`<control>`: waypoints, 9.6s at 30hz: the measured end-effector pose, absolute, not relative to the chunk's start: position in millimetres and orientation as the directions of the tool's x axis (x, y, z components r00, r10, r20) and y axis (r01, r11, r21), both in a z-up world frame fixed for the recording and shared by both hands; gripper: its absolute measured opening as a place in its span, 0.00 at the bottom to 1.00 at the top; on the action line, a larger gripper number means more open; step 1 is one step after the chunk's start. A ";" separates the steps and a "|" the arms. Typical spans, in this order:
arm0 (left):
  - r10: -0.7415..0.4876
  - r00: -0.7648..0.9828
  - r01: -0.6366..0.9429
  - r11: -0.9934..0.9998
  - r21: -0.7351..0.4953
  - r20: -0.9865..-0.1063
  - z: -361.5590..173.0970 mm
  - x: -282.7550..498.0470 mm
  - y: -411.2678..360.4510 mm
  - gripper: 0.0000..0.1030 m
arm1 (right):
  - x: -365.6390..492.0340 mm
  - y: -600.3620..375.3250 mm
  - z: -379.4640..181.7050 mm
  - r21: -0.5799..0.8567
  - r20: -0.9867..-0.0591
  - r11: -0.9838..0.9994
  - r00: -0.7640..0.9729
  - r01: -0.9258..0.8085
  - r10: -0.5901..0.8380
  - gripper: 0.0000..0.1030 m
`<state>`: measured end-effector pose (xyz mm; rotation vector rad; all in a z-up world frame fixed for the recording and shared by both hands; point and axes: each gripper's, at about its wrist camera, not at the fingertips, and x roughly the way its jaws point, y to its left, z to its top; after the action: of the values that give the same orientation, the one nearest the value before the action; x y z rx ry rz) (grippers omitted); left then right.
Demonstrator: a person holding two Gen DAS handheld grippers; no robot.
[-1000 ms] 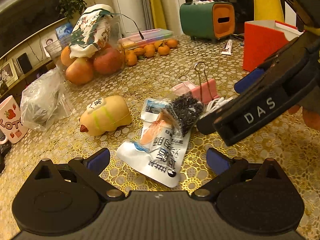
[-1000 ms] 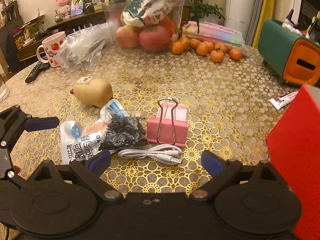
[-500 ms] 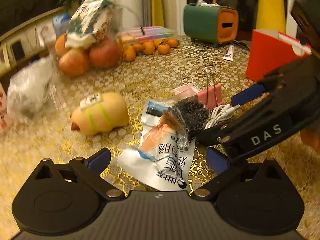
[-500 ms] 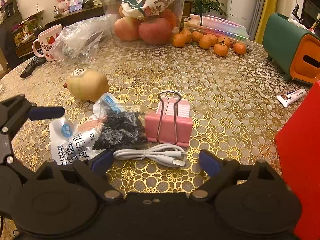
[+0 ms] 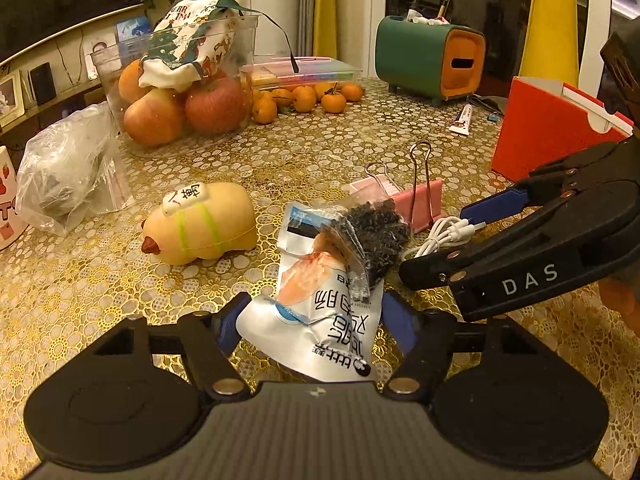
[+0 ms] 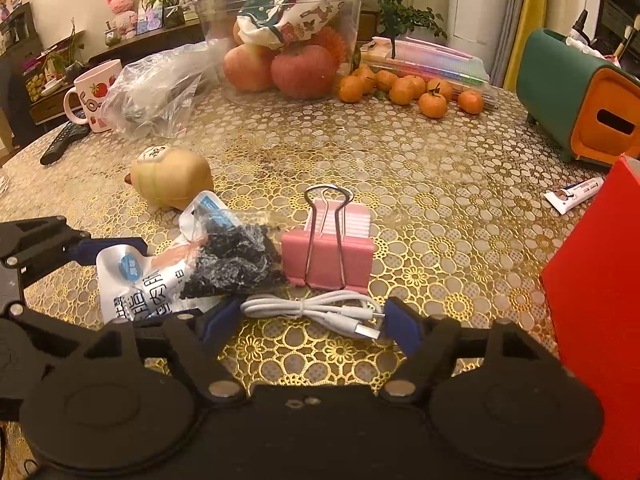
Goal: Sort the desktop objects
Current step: 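Grasp the white snack packet with left tool while right tool reaches toward pink clip, then carry the white snack packet to the red box while right tool grasps white cable, then release the snack packet with left tool while right tool drops the cable in box, then withdraw both tools from the box back over the table, then grasp the yellow squishy toy with left tool while right tool grasps black-bead packet, then carry the yellow toy and black-bead packet over the red box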
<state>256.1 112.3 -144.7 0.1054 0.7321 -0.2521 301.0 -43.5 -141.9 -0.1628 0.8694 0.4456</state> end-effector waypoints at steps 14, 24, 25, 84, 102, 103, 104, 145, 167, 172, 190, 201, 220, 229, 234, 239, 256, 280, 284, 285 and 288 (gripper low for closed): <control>-0.151 0.706 0.199 0.980 -0.010 -0.692 -139.5 230.1 112.9 0.58 | 282.9 -61.1 -130.7 0.047 -0.762 0.901 0.568 -0.430 0.311 0.75; -0.138 0.693 0.149 0.988 -0.047 -0.708 -127.5 198.4 111.6 0.55 | 254.3 -81.1 -120.1 0.070 -0.758 0.897 0.561 -0.436 0.332 0.75; -0.137 0.693 0.143 0.988 -0.051 -0.708 -125.6 195.0 111.5 0.55 | 250.5 -83.1 -118.7 0.071 -0.758 0.896 0.560 -0.439 0.335 0.75; -0.331 0.752 0.406 0.914 0.005 -0.571 24.9 156.8 -141.0 0.56 | 161.4 -322.3 -2.6 0.070 -0.587 0.955 0.763 -0.288 0.273 0.75; -0.277 0.663 0.401 0.916 0.017 -0.695 -23.1 255.0 -192.9 0.52 | 242.6 -361.5 -33.6 0.003 -0.636 0.974 0.752 -0.225 0.175 0.75; -0.274 0.655 0.389 0.921 0.004 -0.704 -27.2 259.2 -191.0 0.52 | 249.9 -360.6 -36.6 0.008 -0.649 0.972 0.738 -0.234 0.183 0.75; -0.273 0.647 0.380 0.925 -0.009 -0.712 -30.7 262.3 -189.1 0.52 | 255.7 -359.9 -39.3 0.010 -0.659 0.970 0.728 -0.241 0.187 0.75; -0.346 0.714 0.365 0.926 -0.097 -0.608 -10.1 196.1 -129.3 0.58 | 239.1 -326.4 -27.3 0.026 -0.666 0.950 0.703 -0.312 0.250 0.89; -0.185 0.803 0.127 0.982 -0.140 -0.566 1.8 112.0 27.3 0.77 | 179.7 -189.7 -5.5 0.085 -0.632 0.885 0.662 -0.457 0.403 0.94; -0.152 0.810 0.085 0.986 -0.144 -0.567 -2.4 101.5 58.2 0.77 | 171.9 -160.3 -7.1 0.080 -0.623 0.873 0.659 -0.482 0.421 0.95; -0.047 0.817 -0.036 0.991 -0.133 -0.574 -35.6 93.8 153.3 1.00 | 181.9 -66.5 -35.3 0.047 -0.638 0.863 0.649 -0.503 0.413 0.96; -0.035 0.799 -0.061 0.988 -0.139 -0.600 -63.3 124.7 181.4 1.00 | 197.7 -34.0 -61.4 0.027 -0.657 0.857 0.637 -0.515 0.403 0.96; -0.013 0.810 -0.031 0.997 -0.064 -0.587 -90.9 231.7 161.7 1.00 | 246.0 -17.2 -115.2 0.019 -0.692 0.856 0.611 -0.516 0.384 0.90; 0.036 0.808 -0.063 0.998 -0.025 -0.588 -107.6 282.4 149.1 1.00 | 263.0 -12.3 -129.4 0.053 -0.703 0.857 0.590 -0.513 0.397 0.85; 0.066 0.799 -0.076 0.997 0.008 -0.598 -116.8 304.9 143.6 1.00 | 267.0 -10.1 -135.0 0.056 -0.707 0.853 0.583 -0.519 0.401 0.81; 0.071 0.783 -0.081 0.997 0.011 -0.617 -125.5 319.0 141.9 1.00 | 268.9 -9.0 -137.7 0.055 -0.709 0.847 0.576 -0.529 0.406 0.81; 0.069 0.760 -0.121 0.992 -0.036 -0.646 -132.3 325.2 154.7 0.73 | 270.0 -7.7 -144.5 0.038 -0.726 0.841 0.564 -0.539 0.394 0.66; 0.058 0.767 -0.103 0.994 -0.033 -0.639 -105.1 278.6 143.3 0.71 | 262.8 -39.6 -128.0 0.075 -0.707 0.893 0.608 -0.444 0.362 0.32; 0.044 0.764 -0.092 0.995 -0.041 -0.644 -95.3 263.8 137.0 0.71 | 257.2 -53.2 -119.2 0.081 -0.703 0.897 0.612 -0.435 0.361 0.31; 0.042 0.763 -0.089 0.995 -0.041 -0.645 -92.7 259.6 134.6 0.71 | 255.6 -56.9 -116.5 0.083 -0.702 0.898 0.614 -0.433 0.361 0.31; 0.030 0.761 -0.080 0.996 -0.048 -0.648 -84.2 246.4 127.5 0.71 | 250.9 -69.6 -108.7 0.092 -0.696 0.902 0.620 -0.422 0.361 0.31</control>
<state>246.4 127.5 -84.2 -0.0742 0.7032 0.0602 250.9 -69.6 -108.7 -0.0837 0.7811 0.4512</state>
